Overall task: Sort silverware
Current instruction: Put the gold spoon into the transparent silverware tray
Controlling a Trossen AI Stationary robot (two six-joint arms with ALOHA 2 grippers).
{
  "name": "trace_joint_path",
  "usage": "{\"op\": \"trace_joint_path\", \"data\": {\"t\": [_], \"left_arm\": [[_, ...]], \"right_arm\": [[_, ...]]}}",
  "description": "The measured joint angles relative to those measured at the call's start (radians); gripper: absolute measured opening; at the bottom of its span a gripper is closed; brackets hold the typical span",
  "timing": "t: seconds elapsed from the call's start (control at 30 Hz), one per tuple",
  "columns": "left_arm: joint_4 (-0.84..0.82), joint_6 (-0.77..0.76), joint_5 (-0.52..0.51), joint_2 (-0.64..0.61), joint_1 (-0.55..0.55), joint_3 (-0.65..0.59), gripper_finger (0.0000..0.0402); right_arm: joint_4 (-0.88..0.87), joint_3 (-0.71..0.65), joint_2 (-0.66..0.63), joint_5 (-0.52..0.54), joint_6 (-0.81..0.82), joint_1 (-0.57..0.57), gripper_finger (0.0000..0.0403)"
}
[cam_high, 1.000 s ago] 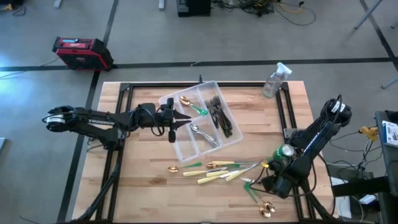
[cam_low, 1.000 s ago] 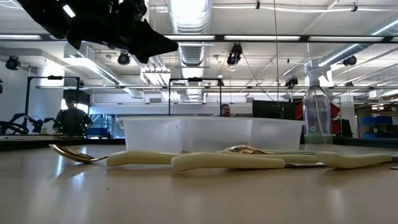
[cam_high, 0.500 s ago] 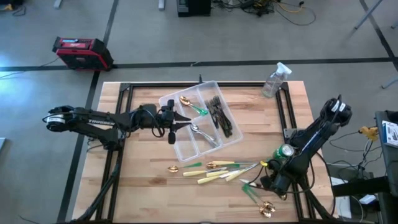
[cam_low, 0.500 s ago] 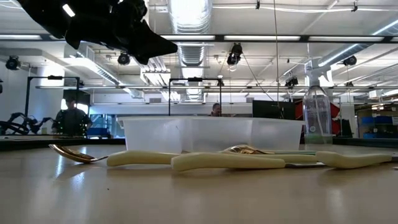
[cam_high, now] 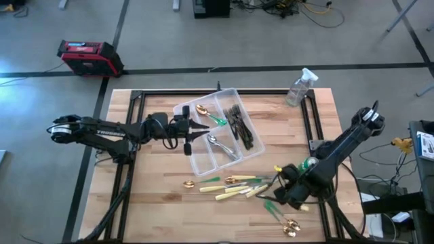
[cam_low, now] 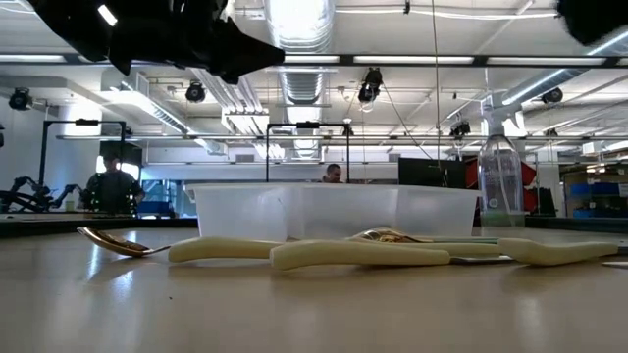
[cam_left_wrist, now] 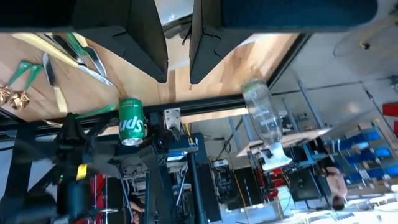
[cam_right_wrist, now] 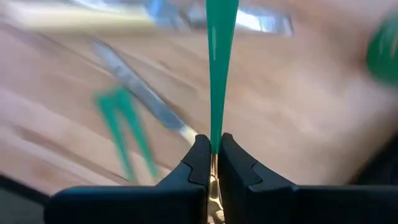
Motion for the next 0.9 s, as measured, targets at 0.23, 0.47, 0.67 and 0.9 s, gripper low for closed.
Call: {"op": "trace_joint_path", "data": {"t": [0.23, 0.47, 0.67, 0.9], "left_arm": [[0.019, -0.049, 0.05, 0.004, 0.002, 0.0, 0.0054], [0.016, -0.162, 0.138, 0.004, 0.002, 0.0, 0.0054], [0.014, -0.191, 0.138, 0.004, 0.018, 0.0, 0.0056], [0.06, -0.263, 0.226, 0.004, 0.047, -0.001, 0.0106]], "right_arm": [[0.035, 0.162, 0.0, 0.3, -0.528, -0.239, 0.0001], [0.386, 0.185, 0.009, 0.317, -1.212, -0.55, 0.0], [0.808, 0.186, 0.004, 0.157, -1.616, -0.662, 0.0], [1.012, 0.185, 0.027, -0.065, -1.929, -0.668, 0.0]]}}
